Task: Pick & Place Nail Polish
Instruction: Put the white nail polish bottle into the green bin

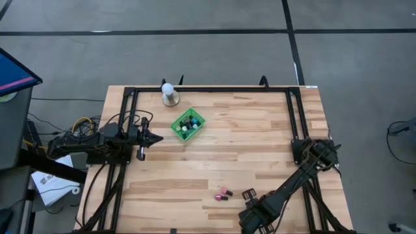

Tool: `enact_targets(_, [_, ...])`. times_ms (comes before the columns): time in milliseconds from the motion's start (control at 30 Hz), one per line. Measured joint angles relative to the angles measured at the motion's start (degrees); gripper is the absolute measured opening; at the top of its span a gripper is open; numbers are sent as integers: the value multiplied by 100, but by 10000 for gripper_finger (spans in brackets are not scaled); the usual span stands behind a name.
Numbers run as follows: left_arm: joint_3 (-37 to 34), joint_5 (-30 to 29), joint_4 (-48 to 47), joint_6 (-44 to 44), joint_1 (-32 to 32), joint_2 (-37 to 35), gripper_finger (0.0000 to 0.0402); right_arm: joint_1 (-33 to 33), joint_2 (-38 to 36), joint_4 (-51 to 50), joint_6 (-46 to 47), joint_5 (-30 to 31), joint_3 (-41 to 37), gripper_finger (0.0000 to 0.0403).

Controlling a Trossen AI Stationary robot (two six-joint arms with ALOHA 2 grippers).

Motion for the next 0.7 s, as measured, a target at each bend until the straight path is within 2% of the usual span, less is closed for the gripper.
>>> enact_targets(133, [0, -11, -4, 0, -2, 0, 2, -168, 0, -22, 1, -45, -10, 74])
enact_targets(233, [0, -11, -4, 0, -1, 0, 2, -317, -2, -27, 3, -125, -12, 41])
enact_targets(700, [0, -9, -7, 0, -2, 0, 2, -555, -147, -43, -92, -90, -36, 42])
